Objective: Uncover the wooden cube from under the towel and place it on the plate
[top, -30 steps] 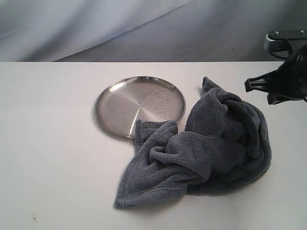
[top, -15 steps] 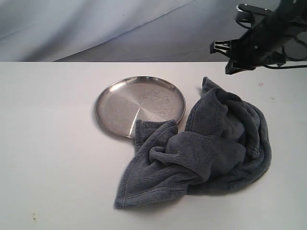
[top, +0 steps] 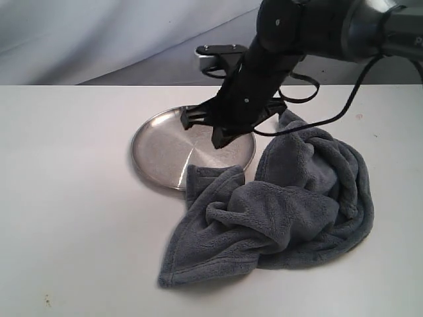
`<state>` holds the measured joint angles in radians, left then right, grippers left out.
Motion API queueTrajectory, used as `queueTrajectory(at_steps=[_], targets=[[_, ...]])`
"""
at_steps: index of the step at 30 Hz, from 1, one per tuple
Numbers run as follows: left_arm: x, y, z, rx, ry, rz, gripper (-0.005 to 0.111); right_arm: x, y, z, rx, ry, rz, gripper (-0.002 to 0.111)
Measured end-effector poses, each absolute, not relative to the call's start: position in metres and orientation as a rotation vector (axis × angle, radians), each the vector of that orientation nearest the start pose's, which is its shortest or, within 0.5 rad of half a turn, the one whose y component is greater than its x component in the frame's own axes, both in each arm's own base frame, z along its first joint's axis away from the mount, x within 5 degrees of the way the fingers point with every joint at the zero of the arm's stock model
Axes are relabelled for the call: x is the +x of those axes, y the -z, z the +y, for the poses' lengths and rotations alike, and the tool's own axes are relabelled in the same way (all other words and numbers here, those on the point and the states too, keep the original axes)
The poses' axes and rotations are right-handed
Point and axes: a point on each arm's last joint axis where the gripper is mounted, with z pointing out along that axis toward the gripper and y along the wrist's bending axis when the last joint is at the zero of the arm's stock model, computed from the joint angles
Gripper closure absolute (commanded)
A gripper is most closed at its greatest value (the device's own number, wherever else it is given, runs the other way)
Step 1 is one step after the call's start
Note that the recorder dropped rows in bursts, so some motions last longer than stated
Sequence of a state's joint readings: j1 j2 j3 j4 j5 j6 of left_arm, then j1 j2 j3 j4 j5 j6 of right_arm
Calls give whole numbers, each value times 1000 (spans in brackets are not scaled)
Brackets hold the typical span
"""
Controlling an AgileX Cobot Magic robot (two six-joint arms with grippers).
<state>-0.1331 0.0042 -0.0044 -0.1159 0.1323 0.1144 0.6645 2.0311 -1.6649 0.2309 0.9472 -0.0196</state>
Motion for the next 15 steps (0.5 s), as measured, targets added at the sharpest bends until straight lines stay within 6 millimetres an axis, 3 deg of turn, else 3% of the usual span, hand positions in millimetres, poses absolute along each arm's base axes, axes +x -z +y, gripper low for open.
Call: queueTrajectory(at_steps=[3, 6, 15], targets=[[56, -202, -9, 119, 116, 1612, 107, 306, -215, 291, -932, -372, 2749, 108], [56, -202, -9, 119, 116, 1612, 107, 280, -218, 287, -988, -339, 2742, 108], [56, -202, -9, 119, 116, 1612, 107, 228, -239, 227, -960, -212, 2704, 108]])
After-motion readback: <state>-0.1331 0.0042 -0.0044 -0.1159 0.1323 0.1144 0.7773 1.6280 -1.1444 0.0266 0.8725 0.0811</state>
